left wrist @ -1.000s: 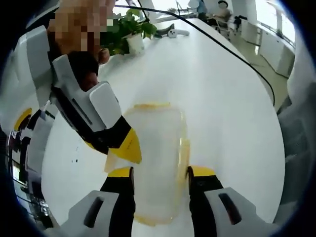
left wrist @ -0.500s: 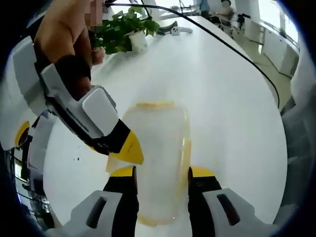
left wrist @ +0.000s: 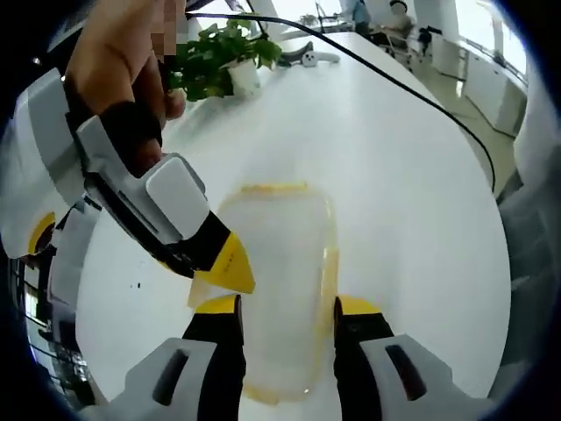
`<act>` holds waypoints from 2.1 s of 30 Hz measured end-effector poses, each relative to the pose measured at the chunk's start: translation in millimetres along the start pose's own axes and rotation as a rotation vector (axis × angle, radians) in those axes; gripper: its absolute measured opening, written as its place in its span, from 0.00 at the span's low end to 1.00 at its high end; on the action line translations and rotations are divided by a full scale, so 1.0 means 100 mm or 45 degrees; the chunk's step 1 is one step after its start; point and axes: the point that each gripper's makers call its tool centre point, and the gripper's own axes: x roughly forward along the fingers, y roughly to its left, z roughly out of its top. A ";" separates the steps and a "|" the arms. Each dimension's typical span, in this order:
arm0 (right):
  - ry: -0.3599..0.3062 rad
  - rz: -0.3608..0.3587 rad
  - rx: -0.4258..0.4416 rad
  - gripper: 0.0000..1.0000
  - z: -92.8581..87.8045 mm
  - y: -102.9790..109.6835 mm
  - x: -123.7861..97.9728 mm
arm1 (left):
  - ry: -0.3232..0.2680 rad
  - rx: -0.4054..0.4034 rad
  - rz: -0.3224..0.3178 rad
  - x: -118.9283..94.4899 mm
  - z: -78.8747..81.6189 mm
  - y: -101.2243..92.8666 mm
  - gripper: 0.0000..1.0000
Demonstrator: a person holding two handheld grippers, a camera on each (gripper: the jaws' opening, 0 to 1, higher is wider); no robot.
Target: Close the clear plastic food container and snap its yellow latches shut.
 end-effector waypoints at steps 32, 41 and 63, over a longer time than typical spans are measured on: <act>-0.103 -0.116 0.103 0.42 -0.08 -0.05 -0.06 | -0.016 0.015 -0.007 -0.01 0.04 0.05 0.42; -0.073 -0.138 0.066 0.45 -0.20 -0.01 -0.15 | -0.039 -0.012 -0.042 -0.05 0.03 0.08 0.53; -0.081 -0.170 0.029 0.61 -0.33 0.17 -0.24 | 0.048 0.018 -0.099 -0.14 -0.20 0.27 0.77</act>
